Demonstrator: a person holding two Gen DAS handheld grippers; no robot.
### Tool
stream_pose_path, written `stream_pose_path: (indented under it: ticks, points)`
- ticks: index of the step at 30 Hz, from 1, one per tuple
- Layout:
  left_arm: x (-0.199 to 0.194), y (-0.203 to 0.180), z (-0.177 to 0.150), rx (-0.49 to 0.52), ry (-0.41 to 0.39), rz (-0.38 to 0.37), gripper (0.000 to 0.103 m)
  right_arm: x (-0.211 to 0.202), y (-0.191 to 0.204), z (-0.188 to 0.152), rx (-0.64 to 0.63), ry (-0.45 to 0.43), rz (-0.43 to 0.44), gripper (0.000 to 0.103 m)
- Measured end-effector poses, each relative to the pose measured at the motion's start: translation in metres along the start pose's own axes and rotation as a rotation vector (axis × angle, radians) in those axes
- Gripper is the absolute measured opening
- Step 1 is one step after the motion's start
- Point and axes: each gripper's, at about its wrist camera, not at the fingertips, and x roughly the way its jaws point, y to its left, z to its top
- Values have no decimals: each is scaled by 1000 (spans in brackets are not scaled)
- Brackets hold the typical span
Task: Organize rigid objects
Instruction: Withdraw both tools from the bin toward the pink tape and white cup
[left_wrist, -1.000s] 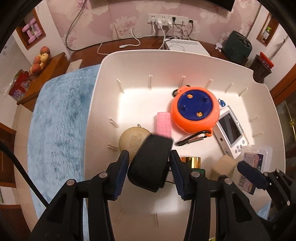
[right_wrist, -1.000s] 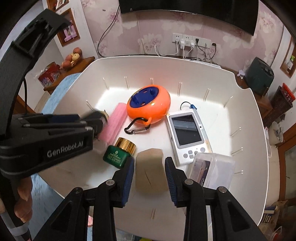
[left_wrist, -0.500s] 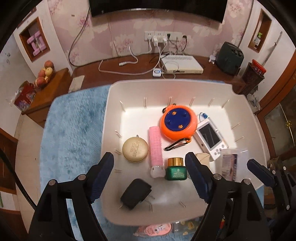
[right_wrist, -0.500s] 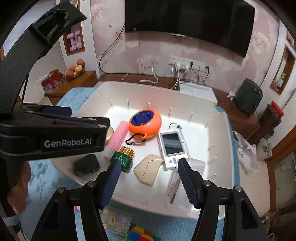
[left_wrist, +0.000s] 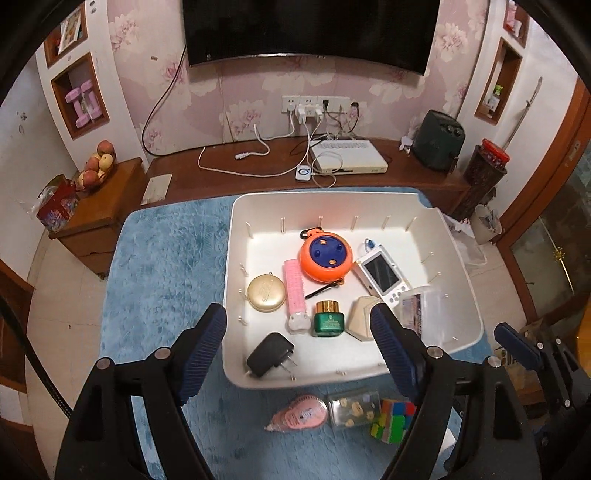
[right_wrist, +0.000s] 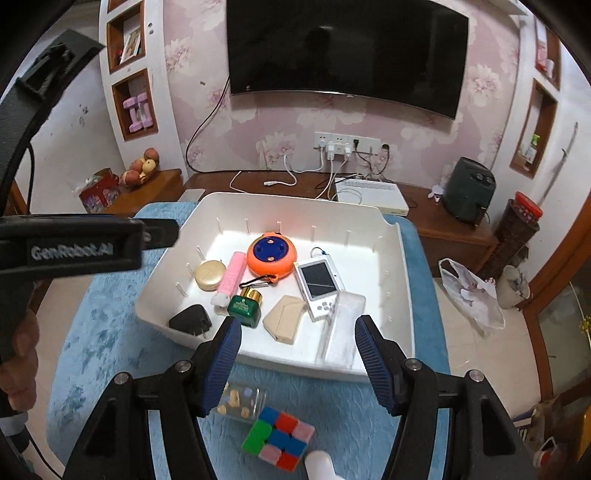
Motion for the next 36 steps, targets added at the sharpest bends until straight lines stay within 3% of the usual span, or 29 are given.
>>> stream_pose_path:
  ticks: [13,20,36]
  points:
    - [-26,-7,-39,38,-14,-7,83,-23,-21,-53,65,28,-59,65]
    - [-26,-5,-58,31,10,-11,83,-18,-36,-89,130,90,-60,65]
    - [20,6,-116,109,143,-16,83,19,-51,-154,176,248,-15,65]
